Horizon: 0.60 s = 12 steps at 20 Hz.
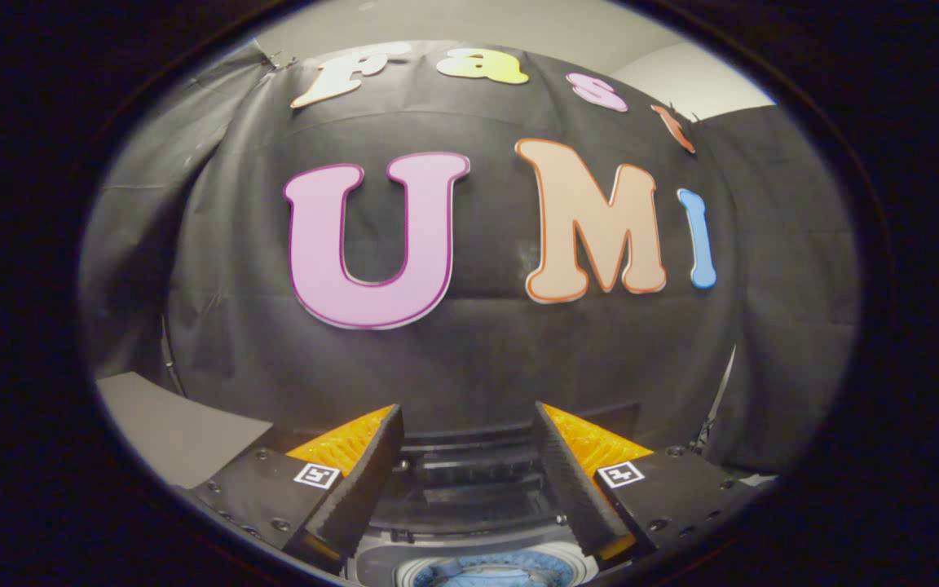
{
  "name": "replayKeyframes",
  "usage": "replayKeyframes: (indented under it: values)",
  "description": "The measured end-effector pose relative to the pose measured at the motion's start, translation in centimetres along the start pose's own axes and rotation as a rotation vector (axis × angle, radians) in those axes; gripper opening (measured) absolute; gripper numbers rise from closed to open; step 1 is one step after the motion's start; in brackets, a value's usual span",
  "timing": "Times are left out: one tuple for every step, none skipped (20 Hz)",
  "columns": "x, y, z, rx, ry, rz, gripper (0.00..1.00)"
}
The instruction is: Put the clothes into the washing machine and then close the washing machine lid.
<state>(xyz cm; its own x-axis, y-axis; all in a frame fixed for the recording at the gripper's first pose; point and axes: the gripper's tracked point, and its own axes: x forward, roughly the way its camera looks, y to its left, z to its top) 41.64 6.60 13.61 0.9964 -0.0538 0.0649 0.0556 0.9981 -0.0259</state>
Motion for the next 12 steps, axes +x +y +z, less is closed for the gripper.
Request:
replayKeyframes:
  values:
    - [0.5,0.1,0.6,-0.013,-0.028,-0.001,0.99]
    - [1.1,0.3,1.3,-0.021,-0.052,0.001,0.99]
    - [2.4,0.4,1.8,-0.022,-0.068,0.004,0.99]
    - [3.3,0.5,2.3,-0.014,-0.086,0.003,0.99]
    - [3.9,0.6,2.3,0.001,-0.097,0.009,0.99]
    - [4.6,0.8,2.2,0.023,-0.097,0.014,0.99]
    - [5.5,0.8,1.8,0.05,-0.089,0.016,0.99]
    - [6.2,0.6,1.4,0.076,-0.082,0.008,0.99]
    - [7.0,0.4,0.8,0.093,-0.072,-0.002,0.98]
    - [7.6,0.0,0.1,0.092,-0.061,-0.017,0.99]
    - [8.3,-0.2,-0.7,0.078,-0.05,-0.026,0.98]
    - [8.8,-0.3,-1.6,0.059,-0.031,-0.027,0.98]
